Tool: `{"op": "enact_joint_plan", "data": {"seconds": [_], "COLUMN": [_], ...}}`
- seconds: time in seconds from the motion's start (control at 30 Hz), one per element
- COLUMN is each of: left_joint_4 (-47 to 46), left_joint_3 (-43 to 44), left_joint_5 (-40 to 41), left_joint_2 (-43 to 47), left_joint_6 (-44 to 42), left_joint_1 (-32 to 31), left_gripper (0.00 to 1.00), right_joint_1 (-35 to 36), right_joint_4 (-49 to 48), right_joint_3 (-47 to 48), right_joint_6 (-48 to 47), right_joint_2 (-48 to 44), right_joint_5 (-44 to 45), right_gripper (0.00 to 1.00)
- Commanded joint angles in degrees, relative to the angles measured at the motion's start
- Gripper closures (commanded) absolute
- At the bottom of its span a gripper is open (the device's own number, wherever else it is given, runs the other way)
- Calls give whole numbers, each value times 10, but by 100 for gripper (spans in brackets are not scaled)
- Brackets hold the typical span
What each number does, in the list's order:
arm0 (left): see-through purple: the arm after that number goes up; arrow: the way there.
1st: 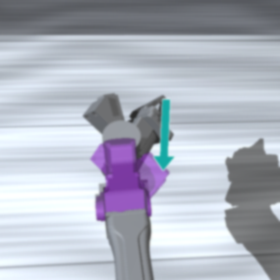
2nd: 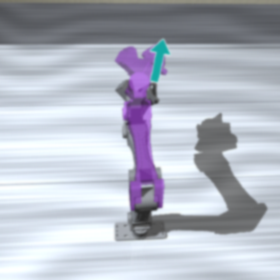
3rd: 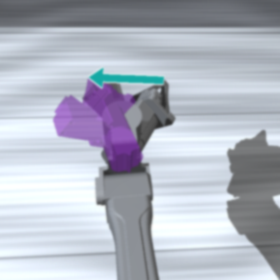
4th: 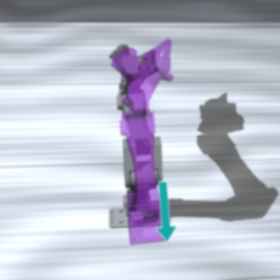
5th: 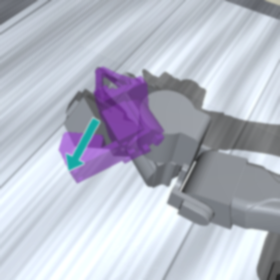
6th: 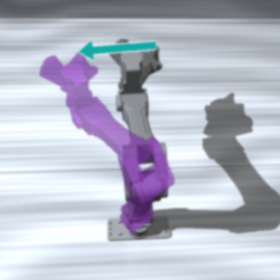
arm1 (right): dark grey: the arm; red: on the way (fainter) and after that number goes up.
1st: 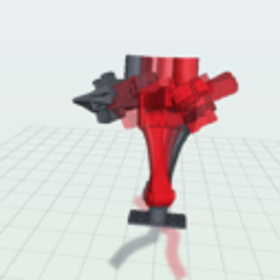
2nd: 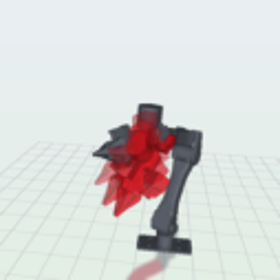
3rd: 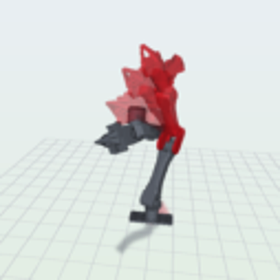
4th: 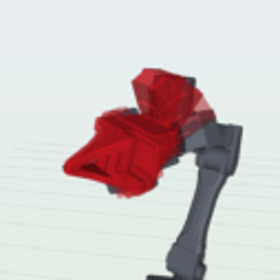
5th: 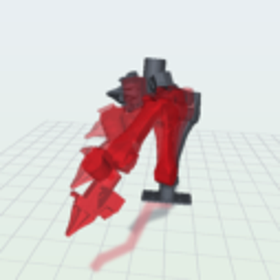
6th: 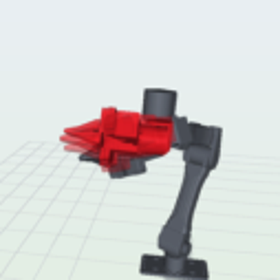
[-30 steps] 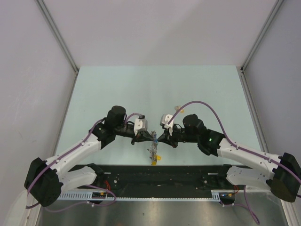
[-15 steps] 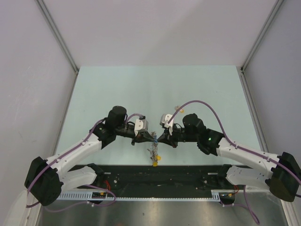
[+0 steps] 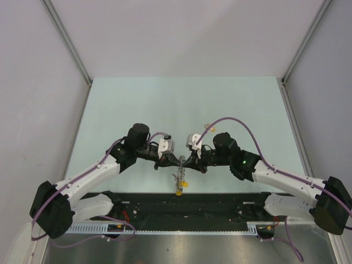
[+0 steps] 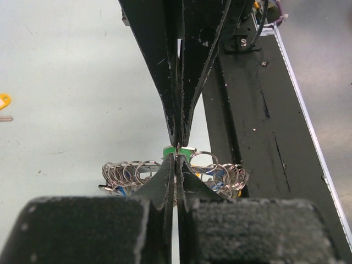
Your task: Put the keys on the keyring
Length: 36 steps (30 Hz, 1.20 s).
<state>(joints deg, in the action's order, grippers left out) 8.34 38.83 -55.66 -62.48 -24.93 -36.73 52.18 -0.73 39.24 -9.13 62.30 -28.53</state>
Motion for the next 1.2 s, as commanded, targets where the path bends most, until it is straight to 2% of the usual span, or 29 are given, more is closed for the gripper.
{"op": "enact_joint_plan", "data": {"seconds": [0.0,0.33,0.53,0.8,1.17], "left_joint_4": [-29,-58,-81,-150,-280], "left_joint_3": [28,17,-15,-63,-138], "left_joint_5": [-25,88,143,180,217], "left_joint_2": [3,32,75,126,186], "left_joint_6": [10,141,212,296,399], "left_joint_1": [-10,-10,-10,-10,-10], "left_gripper": [100,99,99,100,100], "right_joint_1": [9,56,77,92,101], "right_joint_4": [-56,-15,-17,-31,-46], "right_joint_3": [15,14,10,-2,-5], "right_joint_6": [-16,-57,-64,-64,-59], "right_joint_2": [-4,-35,-42,-54,-38], "right_joint_5": [-6,132,175,204,183], "right_gripper": [100,100,100,100,100]}}
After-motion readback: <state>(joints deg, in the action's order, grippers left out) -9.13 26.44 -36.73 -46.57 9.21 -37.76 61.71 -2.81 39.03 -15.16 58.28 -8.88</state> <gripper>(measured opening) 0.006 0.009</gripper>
